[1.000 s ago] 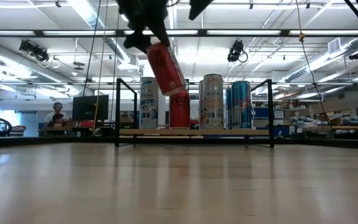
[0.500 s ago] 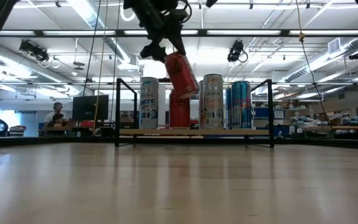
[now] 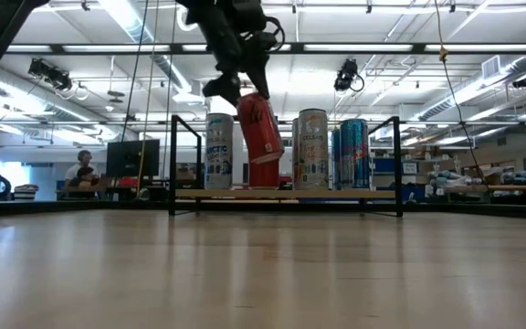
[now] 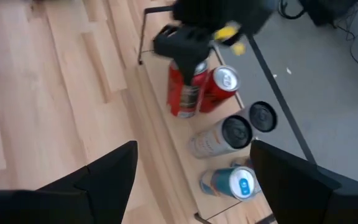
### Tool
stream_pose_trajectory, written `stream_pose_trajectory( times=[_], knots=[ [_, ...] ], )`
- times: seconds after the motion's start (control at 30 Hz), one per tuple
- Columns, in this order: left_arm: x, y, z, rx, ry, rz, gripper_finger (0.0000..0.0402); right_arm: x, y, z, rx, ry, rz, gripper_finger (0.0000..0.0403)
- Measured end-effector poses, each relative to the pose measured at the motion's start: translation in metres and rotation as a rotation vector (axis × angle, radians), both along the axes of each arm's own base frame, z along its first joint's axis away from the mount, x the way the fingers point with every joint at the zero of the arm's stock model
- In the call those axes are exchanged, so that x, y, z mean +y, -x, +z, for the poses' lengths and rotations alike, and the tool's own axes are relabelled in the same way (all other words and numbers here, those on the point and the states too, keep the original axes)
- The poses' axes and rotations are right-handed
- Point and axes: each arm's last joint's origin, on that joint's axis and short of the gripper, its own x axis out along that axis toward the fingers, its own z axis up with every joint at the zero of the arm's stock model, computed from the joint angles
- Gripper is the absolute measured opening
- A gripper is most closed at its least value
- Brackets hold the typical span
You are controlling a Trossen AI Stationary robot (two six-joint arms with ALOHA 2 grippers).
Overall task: Place canned beverage on shelf
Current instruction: Put the red-black soda can aligned with the other red-black soda can on the shelf
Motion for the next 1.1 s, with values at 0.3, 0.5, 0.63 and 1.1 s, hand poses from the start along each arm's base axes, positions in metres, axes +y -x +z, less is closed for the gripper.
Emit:
stream_pose_trajectory(
  times=[0.3,0.5,0.63,1.1],
  knots=[
    [0.011,-0.011,-0.033,0.104,0.041,0.003,0.0277,-0.006,0.01,0.007,-0.015,0.01,0.003,0.032],
    [0.017,-0.004,-0.038,0.162,0.061,0.021,0.0277,-0.006,0.01,0.007,-0.005,0.011,0.031,0.032],
    [0.018,-0.003,-0.038,0.168,0.055,0.011,0.0277,-0.005,0.01,0.007,0.004,0.017,0.053,0.032],
    [0.011,-0.007,-0.039,0.174,0.035,-0.049,0.0277,-0.011,0.01,0.007,0.014,0.027,0.054,0.032]
  ],
)
